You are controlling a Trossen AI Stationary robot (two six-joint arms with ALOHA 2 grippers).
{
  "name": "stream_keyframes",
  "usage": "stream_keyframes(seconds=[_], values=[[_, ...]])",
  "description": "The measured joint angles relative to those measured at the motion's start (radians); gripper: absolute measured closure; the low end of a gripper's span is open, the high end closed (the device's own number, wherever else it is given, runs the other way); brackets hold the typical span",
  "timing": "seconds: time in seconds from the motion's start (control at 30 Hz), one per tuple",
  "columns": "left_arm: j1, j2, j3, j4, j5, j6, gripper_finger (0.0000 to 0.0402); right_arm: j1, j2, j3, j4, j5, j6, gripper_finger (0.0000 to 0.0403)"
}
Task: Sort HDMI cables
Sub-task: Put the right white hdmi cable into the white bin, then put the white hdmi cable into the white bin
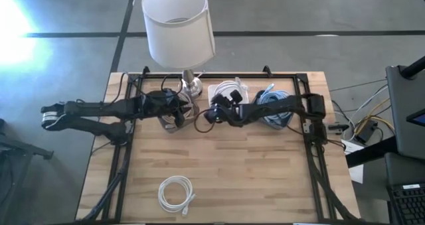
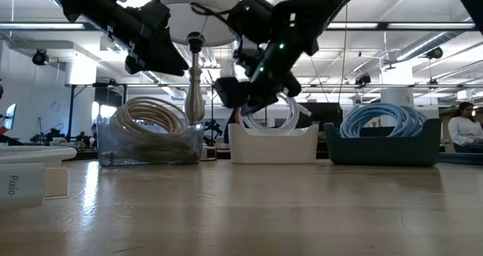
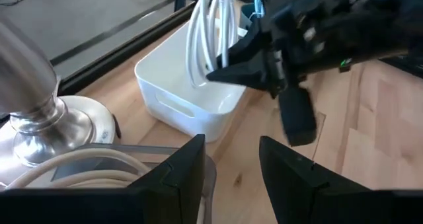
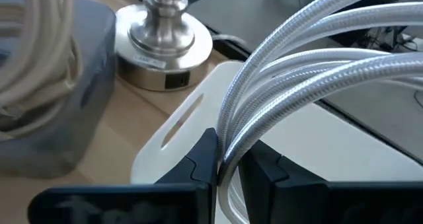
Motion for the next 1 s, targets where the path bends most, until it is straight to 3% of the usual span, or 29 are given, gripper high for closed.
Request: stream_keyframes(seconds=[0.33, 0.67, 0.9, 1.0], values=[[-0.005, 0.0, -0.002, 0.008, 0.0, -0.001, 0.0254, -0.035, 0.068, 0.027, -0.006, -0.056, -0.002, 0.0331], [-0.008, 0.0, -0.002, 0.009, 0.0, -0.001, 0.0254, -0.043, 0.046, 0.035, -0.045, -0.056, -0.004, 0.0268], [-0.008, 0.0, -0.003, 0.008, 0.005, 0.0, 0.0254, -0.008, 0.015, 0.081, -0.111, -0.059, -0.096, 0.025], [-0.015, 0.0, -0.003, 0.007, 0.066, 0.024, 0.0254, 0.023, -0.017, 0.098, -0.162, -0.091, -0.107, 0.0251]])
